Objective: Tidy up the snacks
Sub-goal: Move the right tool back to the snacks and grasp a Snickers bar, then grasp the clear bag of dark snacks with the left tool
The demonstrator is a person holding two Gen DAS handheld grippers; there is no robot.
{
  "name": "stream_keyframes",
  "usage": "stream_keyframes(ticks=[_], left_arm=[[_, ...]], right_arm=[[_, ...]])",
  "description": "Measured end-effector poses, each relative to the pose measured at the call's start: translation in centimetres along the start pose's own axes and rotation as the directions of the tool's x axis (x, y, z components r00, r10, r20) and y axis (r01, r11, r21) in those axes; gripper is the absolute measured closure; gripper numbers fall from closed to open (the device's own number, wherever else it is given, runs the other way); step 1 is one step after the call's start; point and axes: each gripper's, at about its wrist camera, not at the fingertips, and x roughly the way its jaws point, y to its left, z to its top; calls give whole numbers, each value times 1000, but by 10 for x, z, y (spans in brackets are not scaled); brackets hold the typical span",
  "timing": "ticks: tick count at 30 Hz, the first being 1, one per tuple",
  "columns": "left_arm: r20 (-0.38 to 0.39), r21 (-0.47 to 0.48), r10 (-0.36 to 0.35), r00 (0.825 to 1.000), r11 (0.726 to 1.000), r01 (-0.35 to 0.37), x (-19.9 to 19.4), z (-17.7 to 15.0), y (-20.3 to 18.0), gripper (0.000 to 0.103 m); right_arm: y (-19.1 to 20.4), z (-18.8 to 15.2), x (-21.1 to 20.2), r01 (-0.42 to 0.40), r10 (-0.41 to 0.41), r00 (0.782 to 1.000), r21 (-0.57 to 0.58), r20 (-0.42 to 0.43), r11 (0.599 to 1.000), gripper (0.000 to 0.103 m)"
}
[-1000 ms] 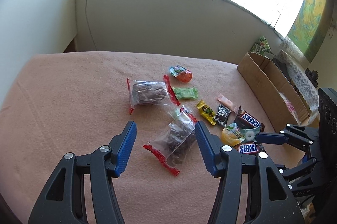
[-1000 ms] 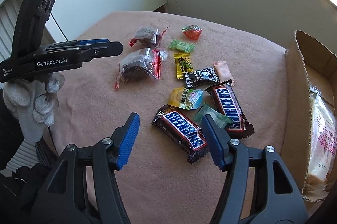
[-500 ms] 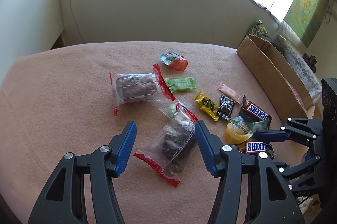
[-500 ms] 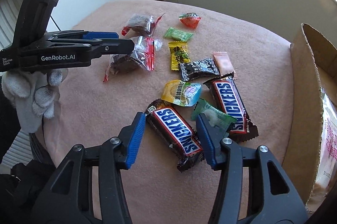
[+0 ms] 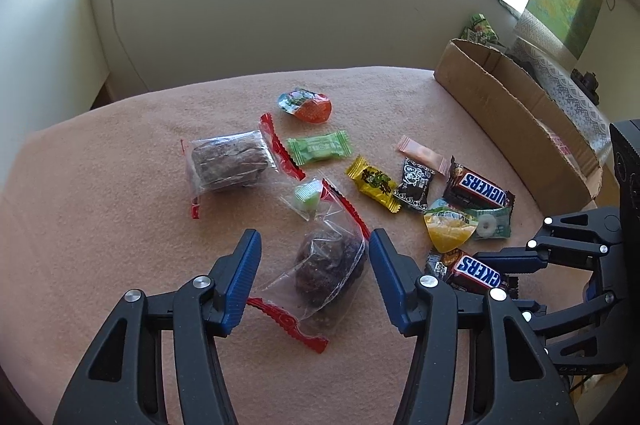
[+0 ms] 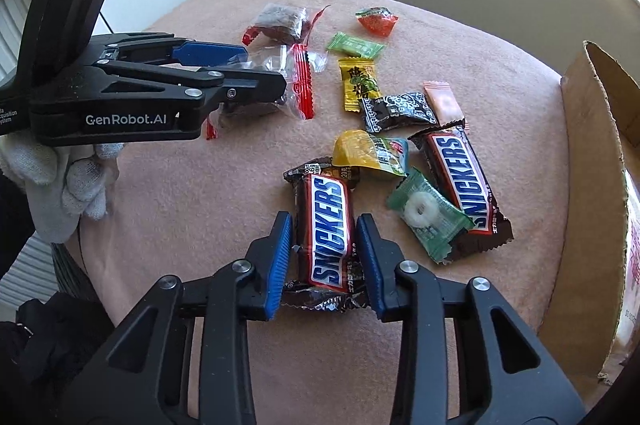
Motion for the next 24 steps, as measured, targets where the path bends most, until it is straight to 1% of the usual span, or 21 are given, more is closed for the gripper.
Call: stream_keyframes(ticks=[6,7,8,9,15,18,19,22,24], left_arm=[[17,-2,1,1000,1000,-1,-8,-1,2,49],[22,-1,-8,1000,1000,8,-11,0,3,48],[21,0,-15,1000,1000,15,-12,0,4,44],[16,4,-12,1000,1000,12,-11,1,4,44],[-23,65,27,999,998,-25,2,-2,-2,44],[-46,69,65,997,996,-62,12,-6,-3,44],[-41,59,67,997,996,-64,12,-6,-2,49],[-27,4,49,998,999,-49,10,-7,4,55],[-17,-12,50,999,999,-50,8,-10,6,58]], right_arm=[[3,-2,-2,16,-16,1000,-9,-4,1000,72],[3,-2,-2,15,-15,1000,-9,-4,1000,72],[3,-2,-2,15,-15,1000,-7,-4,1000,72],[3,-2,-2,14,-14,1000,-6,-4,1000,72],[4,-2,-2,16,-16,1000,1,-3,1000,72],[3,-2,-2,16,-16,1000,5,-2,1000,72],[2,-3,-3,16,-16,1000,10,-1,1000,72],[2,-5,-4,17,-17,1000,22,3,1000,73],[2,-6,-5,18,-18,1000,26,6,999,73]])
